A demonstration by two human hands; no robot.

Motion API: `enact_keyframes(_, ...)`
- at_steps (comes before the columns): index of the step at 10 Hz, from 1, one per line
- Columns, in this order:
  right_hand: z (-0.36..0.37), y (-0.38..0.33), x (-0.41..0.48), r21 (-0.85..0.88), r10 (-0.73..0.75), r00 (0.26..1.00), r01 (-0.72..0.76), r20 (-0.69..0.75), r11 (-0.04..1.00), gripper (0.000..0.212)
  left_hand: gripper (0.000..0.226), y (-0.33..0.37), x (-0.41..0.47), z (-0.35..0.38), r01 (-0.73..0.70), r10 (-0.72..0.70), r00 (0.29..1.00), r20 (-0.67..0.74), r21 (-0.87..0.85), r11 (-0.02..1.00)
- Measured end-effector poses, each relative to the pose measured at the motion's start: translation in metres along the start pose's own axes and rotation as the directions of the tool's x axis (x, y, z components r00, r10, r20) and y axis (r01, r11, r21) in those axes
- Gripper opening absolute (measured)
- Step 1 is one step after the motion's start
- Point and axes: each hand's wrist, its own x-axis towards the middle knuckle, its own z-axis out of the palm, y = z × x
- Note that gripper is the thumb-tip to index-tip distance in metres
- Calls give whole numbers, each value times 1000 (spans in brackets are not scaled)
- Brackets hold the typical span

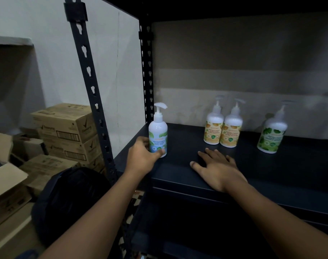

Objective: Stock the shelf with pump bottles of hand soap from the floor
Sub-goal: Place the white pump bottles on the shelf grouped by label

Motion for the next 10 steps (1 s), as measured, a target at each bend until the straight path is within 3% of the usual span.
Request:
enact_keyframes(3, 2, 1, 3, 5, -1, 1000, 1, 4, 1000, 74, 43, -7, 53, 11, 57, -59, 996, 64, 31, 998)
enact_keyframes(5, 3, 1, 4, 0, -2, 1000, 2, -3, 1000, 73, 44, -9, 83, 23, 62, -66, 998, 23, 153, 986)
enact_keyframes(10, 5, 2, 6, 19, -6, 1000, 6, -15, 1000, 73, 40, -13, 109, 32, 73, -72, 997, -16, 183, 980)
